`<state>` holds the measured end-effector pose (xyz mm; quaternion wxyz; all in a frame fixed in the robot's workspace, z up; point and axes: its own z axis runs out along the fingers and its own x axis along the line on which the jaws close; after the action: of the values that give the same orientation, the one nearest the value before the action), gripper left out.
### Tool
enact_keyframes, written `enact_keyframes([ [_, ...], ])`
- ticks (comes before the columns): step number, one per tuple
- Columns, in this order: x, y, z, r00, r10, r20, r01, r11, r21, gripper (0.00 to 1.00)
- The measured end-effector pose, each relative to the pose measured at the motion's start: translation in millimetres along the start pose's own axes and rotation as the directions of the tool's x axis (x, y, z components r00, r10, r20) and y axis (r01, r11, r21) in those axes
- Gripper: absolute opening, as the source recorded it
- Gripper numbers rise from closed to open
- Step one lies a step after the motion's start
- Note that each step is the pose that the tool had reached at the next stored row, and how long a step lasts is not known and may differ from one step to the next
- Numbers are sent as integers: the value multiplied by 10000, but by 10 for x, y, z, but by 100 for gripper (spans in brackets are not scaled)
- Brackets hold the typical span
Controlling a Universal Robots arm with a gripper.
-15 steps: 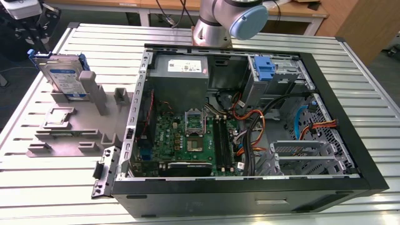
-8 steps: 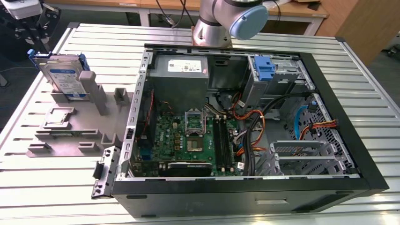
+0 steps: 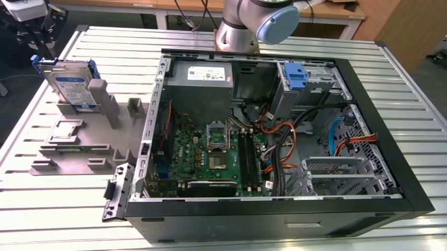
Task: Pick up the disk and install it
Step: 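Pick up the disk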
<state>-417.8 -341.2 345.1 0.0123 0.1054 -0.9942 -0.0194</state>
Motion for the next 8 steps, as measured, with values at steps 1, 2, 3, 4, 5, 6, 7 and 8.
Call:
enact_keyframes([
  [1, 0, 0, 0, 10000, -4, 0, 4, 10000, 0, 10],
  [2, 0, 0, 0, 10000, -11, -1, 11, 10000, 0, 10],
  [3, 0, 0, 0, 10000, -22, -1, 22, 10000, 0, 10],
  [4, 0, 0, 0, 10000, -41, -2, 41, 10000, 1, 10],
  [5, 0, 0, 0, 10000, -66, -3, 66, 10000, 1, 10],
  [6, 0, 0, 0, 10000, -91, -4, 91, 10000, 2, 10],
  [7, 0, 0, 0, 9999, -115, -5, 115, 9999, 2, 10],
  [8, 0, 0, 0, 9999, -138, -6, 138, 9999, 3, 10],
])
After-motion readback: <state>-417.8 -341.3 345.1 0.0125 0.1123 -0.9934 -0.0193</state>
